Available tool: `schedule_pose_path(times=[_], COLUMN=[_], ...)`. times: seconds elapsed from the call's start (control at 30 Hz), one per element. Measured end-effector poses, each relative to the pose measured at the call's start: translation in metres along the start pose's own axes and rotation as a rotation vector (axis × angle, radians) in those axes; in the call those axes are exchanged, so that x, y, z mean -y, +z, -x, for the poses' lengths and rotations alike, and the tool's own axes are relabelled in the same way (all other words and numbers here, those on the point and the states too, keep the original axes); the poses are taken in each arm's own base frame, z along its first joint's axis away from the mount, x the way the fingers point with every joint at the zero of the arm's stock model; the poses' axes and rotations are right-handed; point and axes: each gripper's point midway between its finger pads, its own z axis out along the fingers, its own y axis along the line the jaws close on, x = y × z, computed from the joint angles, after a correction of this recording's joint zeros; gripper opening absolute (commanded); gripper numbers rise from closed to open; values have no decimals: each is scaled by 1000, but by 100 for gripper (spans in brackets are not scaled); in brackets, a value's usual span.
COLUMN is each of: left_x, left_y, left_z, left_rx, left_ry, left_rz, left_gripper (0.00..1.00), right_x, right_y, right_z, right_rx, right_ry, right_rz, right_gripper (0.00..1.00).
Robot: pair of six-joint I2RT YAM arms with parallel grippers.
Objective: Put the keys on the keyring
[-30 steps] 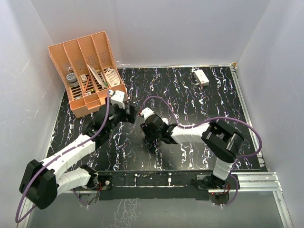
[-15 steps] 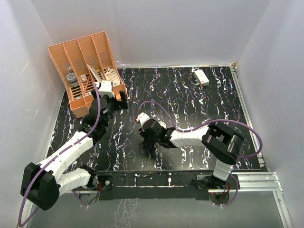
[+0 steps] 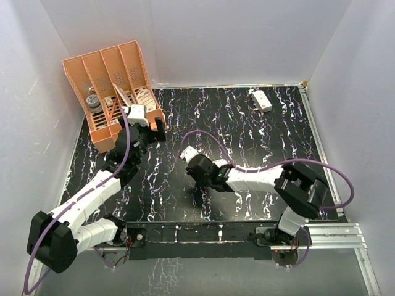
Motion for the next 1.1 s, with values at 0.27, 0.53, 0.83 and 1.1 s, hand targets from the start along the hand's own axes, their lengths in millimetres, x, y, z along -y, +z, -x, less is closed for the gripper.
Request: schedule_pose_path(times=[0.27,0.53,0.83,1.1], left_x=[-1,-1,0,4], left_y=[0,0,1,4], left_z=[0,0,1,-6], left_rx=[1,0,3,-12], left_ry=[-2,-4,-14,-25], left_rz=[3,4,-2,-19], left_gripper=[99,99,99,99], right_x=[17,32,90,100], right_y=[-5,-2,5,3], right_z=[37,77,47,23], right_rx=[61,124,53,9], right_ry=[-43,-42,256,356], right_rz=[-51,-78,-119,-142], right_gripper=[14,32,40,37])
